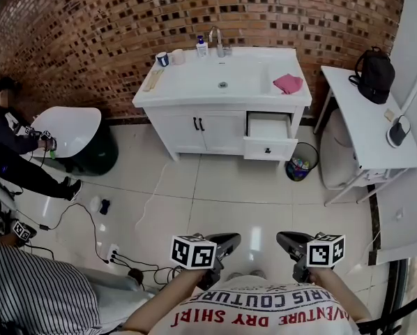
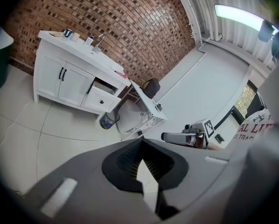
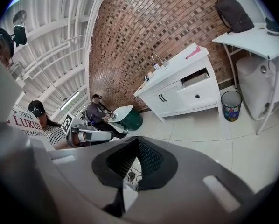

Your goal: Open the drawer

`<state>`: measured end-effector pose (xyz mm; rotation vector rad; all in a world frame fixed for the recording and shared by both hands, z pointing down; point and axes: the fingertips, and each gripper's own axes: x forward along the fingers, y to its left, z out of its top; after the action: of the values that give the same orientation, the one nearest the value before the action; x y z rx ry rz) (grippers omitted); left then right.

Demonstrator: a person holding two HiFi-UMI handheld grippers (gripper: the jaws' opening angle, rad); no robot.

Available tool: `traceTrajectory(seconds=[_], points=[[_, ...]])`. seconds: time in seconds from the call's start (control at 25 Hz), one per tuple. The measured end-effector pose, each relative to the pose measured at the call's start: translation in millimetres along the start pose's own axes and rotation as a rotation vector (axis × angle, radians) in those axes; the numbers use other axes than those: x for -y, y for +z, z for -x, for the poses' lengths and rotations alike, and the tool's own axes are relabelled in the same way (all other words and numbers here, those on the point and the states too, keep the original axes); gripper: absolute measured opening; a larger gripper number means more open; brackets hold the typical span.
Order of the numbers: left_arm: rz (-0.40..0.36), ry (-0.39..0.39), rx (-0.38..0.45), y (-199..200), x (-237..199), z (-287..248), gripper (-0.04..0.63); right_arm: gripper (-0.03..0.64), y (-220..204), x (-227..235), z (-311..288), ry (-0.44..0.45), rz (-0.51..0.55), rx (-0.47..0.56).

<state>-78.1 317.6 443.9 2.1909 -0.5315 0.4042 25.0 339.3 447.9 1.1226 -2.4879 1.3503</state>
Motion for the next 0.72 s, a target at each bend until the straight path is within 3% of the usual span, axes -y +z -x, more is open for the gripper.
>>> traceTrajectory(seconds=[0.72], points=[[-0.006,-0.021,0.008,2,11,-7,-0.006,0.008,6,2,7,-0.012,0.021,-0.004]])
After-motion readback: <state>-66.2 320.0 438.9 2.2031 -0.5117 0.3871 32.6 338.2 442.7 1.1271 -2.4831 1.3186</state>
